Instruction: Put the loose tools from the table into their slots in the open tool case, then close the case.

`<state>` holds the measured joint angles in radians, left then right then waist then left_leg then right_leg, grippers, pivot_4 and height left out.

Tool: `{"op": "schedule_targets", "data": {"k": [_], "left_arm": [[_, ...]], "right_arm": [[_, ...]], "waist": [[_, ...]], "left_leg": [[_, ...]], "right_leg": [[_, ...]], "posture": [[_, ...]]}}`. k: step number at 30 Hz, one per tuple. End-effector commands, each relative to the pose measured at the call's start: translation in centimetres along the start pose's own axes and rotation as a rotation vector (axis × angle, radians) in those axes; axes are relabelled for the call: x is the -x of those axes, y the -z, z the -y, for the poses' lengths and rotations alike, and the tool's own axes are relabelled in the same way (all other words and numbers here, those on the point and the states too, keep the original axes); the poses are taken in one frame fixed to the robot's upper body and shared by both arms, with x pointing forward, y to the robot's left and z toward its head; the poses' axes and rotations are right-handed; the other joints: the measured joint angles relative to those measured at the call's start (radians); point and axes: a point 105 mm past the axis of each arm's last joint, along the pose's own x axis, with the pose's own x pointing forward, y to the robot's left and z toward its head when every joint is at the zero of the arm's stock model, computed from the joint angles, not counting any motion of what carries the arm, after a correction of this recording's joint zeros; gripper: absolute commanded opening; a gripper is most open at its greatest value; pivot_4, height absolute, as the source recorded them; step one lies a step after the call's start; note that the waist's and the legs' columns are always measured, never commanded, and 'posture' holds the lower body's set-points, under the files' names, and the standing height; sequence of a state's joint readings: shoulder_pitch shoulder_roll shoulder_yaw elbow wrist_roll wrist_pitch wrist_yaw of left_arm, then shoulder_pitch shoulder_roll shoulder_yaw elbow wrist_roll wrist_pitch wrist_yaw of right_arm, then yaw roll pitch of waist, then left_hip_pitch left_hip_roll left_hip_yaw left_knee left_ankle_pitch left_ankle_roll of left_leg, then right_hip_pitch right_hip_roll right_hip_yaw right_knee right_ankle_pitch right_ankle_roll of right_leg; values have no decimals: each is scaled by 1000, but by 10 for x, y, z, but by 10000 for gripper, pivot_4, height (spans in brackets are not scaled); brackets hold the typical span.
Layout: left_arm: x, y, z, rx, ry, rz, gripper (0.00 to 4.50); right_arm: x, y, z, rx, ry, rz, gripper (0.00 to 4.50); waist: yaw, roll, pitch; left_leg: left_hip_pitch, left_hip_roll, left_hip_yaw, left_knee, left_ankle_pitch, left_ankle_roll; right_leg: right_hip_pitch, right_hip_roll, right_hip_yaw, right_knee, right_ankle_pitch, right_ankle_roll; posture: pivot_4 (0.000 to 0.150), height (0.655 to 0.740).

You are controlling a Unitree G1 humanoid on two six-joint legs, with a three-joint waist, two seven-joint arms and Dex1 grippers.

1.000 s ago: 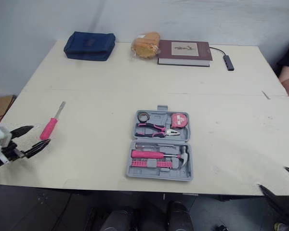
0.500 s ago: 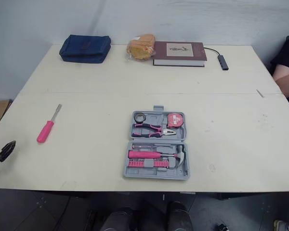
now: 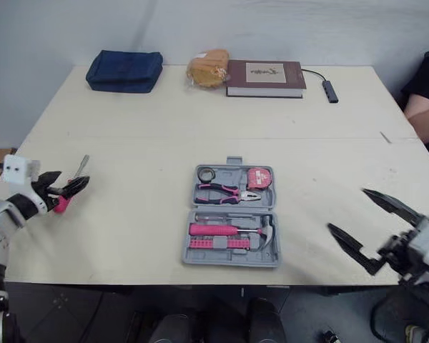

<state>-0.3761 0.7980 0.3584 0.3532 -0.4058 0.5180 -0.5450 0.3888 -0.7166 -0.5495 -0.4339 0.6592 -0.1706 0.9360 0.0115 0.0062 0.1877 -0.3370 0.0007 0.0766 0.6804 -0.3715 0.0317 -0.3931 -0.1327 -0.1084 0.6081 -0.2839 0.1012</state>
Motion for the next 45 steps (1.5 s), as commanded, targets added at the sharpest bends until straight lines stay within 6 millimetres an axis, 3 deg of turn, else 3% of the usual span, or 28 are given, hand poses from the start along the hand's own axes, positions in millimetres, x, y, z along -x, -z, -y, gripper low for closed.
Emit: {"op": "schedule_targets", "data": {"k": [1,3,7,12,15,18,25,28,31,33,35,38,42,45], "left_arm": [[2,7,-18,38,-146,-141,45000],[4,11,-28,56,-212,-187,45000],[8,15,-33,93,-244,-214,45000],[5,31,-14,139,-131,-299,45000],[9,43,-15,145,-142,-354,45000],[12,48,-15,142,-146,-372,36241],[6,42,-8,113,-106,-305,6784],[0,25,-2,59,-63,-203,5291],[-9,-15,32,-45,120,-6,5291],[-10,-31,55,-132,236,59,5291],[-5,-44,97,-240,453,138,5291],[10,-52,141,-304,710,214,5291],[36,-24,204,-512,1121,81,5291],[35,-31,227,-394,1194,49,5291]], "right_arm": [[-23,-23,-14,-39,-126,70,44630],[-38,-38,-27,-69,-234,107,44630],[-46,-46,-35,-77,-295,112,44630],[-53,-50,-39,-54,-333,120,44630],[-56,-56,-43,-56,-369,144,44630],[-59,-57,-45,-60,-380,154,45000],[-56,-47,-42,-46,-358,122,45000],[-54,-44,-40,-31,-354,101,45000],[-46,-38,-36,-9,-331,65,45000],[-39,-34,-36,1,-327,35,45000],[-26,-23,-34,14,-315,-29,45000],[-17,-16,-30,28,-290,-79,45000],[-4,-12,-30,5,-253,-138,45000],[1,-13,-34,-12,-237,-158,45000]], "waist": [[6,0,0],[4,-2,1],[11,-7,0],[11,-7,0],[12,-7,0],[10,-7,-1],[16,-7,-1],[21,-7,-1],[32,-7,-1],[40,-9,0],[39,-10,0],[36,-10,0],[18,-10,1],[15,-10,2]], "left_leg": [[0,0,0,0,0,0],[-1,0,1,0,0,1],[-2,0,2,1,1,1],[-2,0,2,1,1,2],[-1,0,2,1,1,1],[0,0,3,1,1,1],[0,-1,3,1,1,2],[0,-1,3,1,1,2],[0,-1,3,1,1,2],[-2,-1,2,1,1,2],[-4,-1,1,2,1,2],[-5,-1,1,2,0,2],[-5,-1,2,2,0,2],[-5,-1,2,2,1,2]], "right_leg": [[0,0,0,-1,0,0],[0,1,0,-2,0,0],[-1,1,0,-1,0,0],[-1,0,1,-2,0,1],[-1,0,1,-1,0,0],[-1,0,2,-1,0,1],[0,-2,1,-1,0,1],[0,-2,1,-2,0,0],[0,-3,1,-4,0,0],[-1,-2,0,-3,0,1],[-1,-2,-1,-3,0,1],[-1,0,-1,-6,0,1],[-1,2,-2,-7,1,1],[0,3,-1,-5,1,1]], "posture": [[1500,7400],[1500,7400],[1500,7400],[1500,7400],[1500,7400],[1500,7400],[1500,7400],[1500,7400],[1500,7400],[1500,7400],[1500,7400],[1500,7400],[1500,7400],[1500,7400]]}}
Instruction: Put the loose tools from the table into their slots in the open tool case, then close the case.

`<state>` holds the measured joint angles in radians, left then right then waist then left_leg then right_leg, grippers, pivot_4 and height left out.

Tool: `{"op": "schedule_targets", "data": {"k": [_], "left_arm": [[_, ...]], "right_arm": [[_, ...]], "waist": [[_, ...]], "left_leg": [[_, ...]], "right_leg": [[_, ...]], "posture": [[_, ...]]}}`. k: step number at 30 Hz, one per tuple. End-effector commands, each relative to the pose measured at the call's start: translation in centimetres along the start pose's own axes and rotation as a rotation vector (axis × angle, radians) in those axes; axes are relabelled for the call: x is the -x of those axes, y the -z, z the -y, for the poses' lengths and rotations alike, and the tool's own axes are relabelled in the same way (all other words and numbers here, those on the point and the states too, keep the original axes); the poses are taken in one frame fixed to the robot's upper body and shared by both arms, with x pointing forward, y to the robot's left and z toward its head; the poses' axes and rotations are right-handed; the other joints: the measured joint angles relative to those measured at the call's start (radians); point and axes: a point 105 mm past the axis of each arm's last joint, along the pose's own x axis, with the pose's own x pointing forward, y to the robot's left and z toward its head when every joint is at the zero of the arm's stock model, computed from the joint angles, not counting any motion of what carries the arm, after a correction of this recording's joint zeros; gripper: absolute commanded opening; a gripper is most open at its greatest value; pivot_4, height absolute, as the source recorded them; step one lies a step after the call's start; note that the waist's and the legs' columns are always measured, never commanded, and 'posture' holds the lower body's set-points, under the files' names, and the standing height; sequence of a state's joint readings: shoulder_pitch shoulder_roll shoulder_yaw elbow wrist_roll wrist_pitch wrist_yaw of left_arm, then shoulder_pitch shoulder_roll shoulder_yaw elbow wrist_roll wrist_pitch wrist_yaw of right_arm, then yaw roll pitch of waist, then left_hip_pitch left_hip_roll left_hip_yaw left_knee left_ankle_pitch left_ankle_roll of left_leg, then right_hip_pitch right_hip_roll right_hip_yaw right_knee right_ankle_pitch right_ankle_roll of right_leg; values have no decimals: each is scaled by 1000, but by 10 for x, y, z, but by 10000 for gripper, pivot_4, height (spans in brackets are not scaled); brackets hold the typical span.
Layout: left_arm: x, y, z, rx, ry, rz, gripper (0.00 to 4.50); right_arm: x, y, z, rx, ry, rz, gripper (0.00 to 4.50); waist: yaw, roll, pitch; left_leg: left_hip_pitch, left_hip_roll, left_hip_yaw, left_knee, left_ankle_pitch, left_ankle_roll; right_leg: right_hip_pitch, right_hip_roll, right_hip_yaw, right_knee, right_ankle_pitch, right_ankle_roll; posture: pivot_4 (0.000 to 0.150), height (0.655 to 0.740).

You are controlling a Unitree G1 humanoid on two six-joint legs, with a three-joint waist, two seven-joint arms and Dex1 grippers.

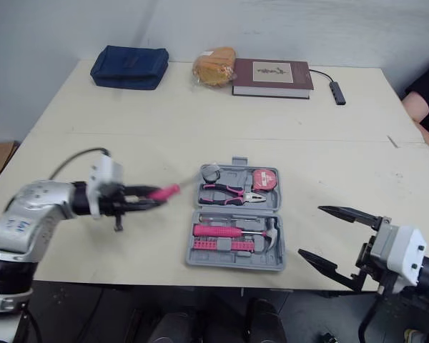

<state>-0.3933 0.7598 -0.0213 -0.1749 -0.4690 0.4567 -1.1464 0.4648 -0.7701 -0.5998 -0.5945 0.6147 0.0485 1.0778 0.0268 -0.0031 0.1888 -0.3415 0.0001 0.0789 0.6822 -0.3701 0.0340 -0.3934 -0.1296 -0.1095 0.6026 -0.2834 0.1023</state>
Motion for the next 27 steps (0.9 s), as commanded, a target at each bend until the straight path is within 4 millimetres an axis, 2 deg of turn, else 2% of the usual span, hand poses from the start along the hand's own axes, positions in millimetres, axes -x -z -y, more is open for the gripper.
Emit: {"op": "schedule_targets", "data": {"k": [1,2,4,5,12,14,27], "left_arm": [[-14,-19,11,64,98,12,5291],[-15,-17,15,76,124,-12,5291],[-32,-14,36,0,250,-114,5291],[-42,-15,40,-31,272,-143,5291],[-67,-10,48,-132,333,-305,5291],[-75,-7,45,-142,305,-344,5291],[-85,0,52,-58,338,-436,5291]], "right_arm": [[3,-11,-4,29,19,8,45000],[3,-11,-4,26,21,8,45000],[1,-10,-18,-20,5,8,45000],[1,-9,-23,-39,9,4,45000],[2,-4,-34,-75,44,-17,45000],[1,-3,-35,-78,51,-14,45000],[4,-3,-43,-76,85,-22,45000]], "waist": [[0,-2,1],[-5,-1,1],[-5,-1,1],[-3,0,2],[2,1,3],[0,1,3],[1,1,3]], "left_leg": [[0,0,0,1,1,0],[1,0,0,1,1,0],[4,1,0,1,1,-1],[4,1,0,0,1,-2],[3,0,0,0,1,-1],[3,0,0,0,1,-1],[2,0,-1,0,1,0]], "right_leg": [[0,-1,0,0,0,0],[0,-1,1,0,0,0],[1,-1,3,1,0,0],[1,-1,3,1,0,-1],[0,-1,3,0,0,-1],[0,-1,3,0,-1,-1],[0,-1,3,0,-1,-2]], "posture": [[1500,7400],[1500,7400],[1500,7400],[1500,7400],[1500,7400],[1500,7400],[1500,7400]]}}
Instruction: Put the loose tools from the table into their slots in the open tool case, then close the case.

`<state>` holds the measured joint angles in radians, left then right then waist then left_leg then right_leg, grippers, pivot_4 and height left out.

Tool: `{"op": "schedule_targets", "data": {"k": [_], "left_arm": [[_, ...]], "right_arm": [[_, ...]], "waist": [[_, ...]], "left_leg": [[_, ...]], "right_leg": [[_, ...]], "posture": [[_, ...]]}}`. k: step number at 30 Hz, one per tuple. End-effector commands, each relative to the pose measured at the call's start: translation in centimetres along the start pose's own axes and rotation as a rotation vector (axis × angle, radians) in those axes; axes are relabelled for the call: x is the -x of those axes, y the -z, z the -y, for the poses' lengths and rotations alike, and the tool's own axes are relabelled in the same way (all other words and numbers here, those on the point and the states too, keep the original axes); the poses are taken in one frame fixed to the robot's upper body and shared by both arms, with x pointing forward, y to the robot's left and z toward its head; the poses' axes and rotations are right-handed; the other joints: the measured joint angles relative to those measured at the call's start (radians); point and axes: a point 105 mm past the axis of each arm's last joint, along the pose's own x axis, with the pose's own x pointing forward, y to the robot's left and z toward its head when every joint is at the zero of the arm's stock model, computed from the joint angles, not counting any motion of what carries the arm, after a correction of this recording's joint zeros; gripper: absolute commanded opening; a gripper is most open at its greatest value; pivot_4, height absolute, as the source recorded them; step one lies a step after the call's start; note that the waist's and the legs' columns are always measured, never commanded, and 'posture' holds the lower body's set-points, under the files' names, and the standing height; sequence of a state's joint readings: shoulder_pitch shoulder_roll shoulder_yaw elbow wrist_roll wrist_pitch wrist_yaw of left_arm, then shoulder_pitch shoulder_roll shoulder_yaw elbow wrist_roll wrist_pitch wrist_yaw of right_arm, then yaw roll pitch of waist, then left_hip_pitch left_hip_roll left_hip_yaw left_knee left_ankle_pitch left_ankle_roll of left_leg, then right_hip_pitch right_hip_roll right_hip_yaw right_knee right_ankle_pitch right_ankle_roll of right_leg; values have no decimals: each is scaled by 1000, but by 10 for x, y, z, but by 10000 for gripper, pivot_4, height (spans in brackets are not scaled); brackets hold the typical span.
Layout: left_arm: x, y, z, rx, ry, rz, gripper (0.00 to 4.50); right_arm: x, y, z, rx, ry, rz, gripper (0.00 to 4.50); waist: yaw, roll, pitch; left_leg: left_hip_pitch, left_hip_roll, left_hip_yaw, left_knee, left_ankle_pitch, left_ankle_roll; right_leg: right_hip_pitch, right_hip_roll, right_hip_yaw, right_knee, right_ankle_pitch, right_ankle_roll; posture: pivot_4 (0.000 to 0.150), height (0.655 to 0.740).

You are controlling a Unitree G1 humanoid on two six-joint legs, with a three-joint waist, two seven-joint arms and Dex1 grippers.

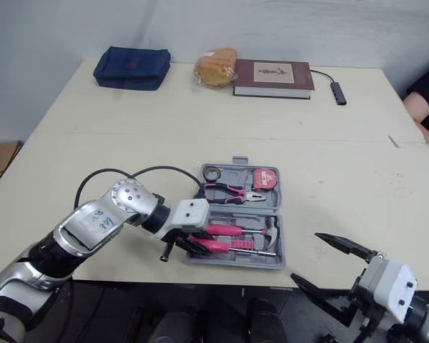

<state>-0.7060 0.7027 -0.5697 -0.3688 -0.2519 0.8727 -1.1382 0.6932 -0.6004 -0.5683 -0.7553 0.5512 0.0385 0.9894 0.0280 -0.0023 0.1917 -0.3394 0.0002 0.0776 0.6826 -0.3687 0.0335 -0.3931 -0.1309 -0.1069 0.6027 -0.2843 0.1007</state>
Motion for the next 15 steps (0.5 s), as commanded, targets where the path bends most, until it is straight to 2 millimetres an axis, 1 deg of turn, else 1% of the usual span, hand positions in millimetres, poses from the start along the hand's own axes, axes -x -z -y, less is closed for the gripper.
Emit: {"op": "schedule_targets", "data": {"k": [1,6,15], "left_arm": [[3,-9,0,-17,-8,9,5291],[-5,-7,-4,-1,-29,-6,5291],[-11,-5,0,16,-15,16,5291]], "right_arm": [[2,-10,-4,44,4,15,45000],[4,-10,-5,43,1,11,45000],[5,-8,-4,46,0,5,45000]], "waist": [[0,0,0],[0,0,0],[0,0,0]], "left_leg": [[0,0,0,0,0,0],[0,0,0,0,0,0],[0,0,0,0,0,0]], "right_leg": [[0,0,0,0,0,0],[0,0,0,0,0,0],[0,0,0,0,0,0]], "posture": [[1500,7400],[1500,7400],[1500,7400]]}}
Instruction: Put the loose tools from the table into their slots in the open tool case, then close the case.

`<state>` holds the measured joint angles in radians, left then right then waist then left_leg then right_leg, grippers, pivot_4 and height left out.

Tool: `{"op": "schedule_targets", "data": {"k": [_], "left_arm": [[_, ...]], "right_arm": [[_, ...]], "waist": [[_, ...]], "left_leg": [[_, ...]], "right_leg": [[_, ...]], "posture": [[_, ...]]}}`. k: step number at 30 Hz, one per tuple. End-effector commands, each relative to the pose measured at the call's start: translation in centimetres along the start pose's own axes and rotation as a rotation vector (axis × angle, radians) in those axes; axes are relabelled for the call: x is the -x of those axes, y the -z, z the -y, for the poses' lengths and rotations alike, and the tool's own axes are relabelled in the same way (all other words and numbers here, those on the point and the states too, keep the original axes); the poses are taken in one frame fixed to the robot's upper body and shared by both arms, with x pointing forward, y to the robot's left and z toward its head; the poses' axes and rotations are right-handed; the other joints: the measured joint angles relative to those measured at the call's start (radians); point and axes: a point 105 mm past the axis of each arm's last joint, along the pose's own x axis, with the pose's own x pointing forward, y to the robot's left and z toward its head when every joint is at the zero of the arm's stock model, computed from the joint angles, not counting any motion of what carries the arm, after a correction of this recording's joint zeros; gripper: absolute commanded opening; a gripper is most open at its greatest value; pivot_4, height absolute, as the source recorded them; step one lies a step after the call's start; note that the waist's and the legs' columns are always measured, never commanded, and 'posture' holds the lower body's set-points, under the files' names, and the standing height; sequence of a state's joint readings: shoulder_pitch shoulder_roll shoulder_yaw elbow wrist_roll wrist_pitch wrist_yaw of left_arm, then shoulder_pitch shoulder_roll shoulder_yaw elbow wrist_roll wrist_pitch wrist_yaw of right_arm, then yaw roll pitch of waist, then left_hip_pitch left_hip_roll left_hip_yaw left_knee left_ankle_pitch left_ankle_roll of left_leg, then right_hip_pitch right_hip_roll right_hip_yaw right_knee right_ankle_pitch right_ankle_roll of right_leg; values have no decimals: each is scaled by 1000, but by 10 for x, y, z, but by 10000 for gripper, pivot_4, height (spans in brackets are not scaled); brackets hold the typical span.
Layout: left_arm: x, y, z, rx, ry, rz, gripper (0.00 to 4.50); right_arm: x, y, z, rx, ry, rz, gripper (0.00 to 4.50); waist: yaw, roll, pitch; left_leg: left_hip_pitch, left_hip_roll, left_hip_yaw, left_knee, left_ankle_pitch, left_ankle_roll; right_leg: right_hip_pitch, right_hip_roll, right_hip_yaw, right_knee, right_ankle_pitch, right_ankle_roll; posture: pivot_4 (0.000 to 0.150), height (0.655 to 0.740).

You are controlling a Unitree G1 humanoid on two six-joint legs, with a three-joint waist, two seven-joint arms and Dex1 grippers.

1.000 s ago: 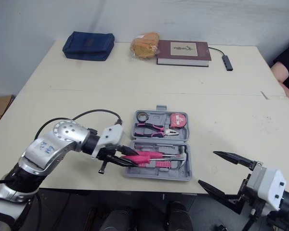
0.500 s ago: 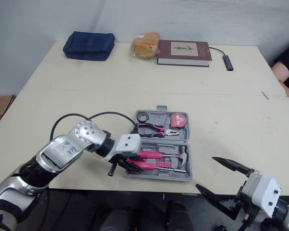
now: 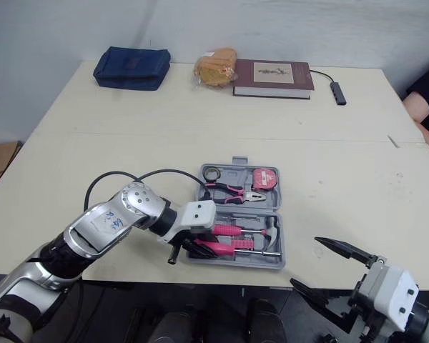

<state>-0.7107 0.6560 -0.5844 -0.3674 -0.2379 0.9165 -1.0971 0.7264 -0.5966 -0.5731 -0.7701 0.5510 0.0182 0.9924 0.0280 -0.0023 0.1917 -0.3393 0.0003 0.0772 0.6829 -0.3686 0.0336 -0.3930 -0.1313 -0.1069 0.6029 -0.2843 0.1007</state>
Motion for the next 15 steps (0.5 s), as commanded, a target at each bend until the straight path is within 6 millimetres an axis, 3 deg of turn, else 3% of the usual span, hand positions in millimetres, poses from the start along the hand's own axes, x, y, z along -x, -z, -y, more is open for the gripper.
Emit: {"op": "schedule_targets", "data": {"k": [1,8,9,13,15], "left_arm": [[-3,0,3,2,1,12,10291],[4,-11,2,-25,14,74,41967],[6,-15,3,-35,22,101,44317],[10,-28,7,-103,54,232,44317],[11,-33,7,-182,54,311,38727]], "right_arm": [[3,-6,1,41,9,10,45000],[3,-5,0,38,12,9,45000],[4,-5,0,39,12,10,45000],[3,-4,0,38,14,14,45000],[2,-3,0,35,15,16,45000]], "waist": [[0,0,0],[1,0,0],[0,0,0],[0,0,0],[0,0,0]], "left_leg": [[0,0,0,0,0,0],[1,0,0,0,0,0],[1,0,0,0,0,0],[0,0,-1,0,0,0],[0,0,-1,0,0,0]], "right_leg": [[0,0,0,0,0,0],[1,0,0,0,0,0],[1,0,0,0,0,0],[0,0,0,0,0,0],[1,-1,0,-1,0,0]], "posture": [[1500,7400],[1500,7400],[1500,7400],[1500,7400],[1500,7400]]}}
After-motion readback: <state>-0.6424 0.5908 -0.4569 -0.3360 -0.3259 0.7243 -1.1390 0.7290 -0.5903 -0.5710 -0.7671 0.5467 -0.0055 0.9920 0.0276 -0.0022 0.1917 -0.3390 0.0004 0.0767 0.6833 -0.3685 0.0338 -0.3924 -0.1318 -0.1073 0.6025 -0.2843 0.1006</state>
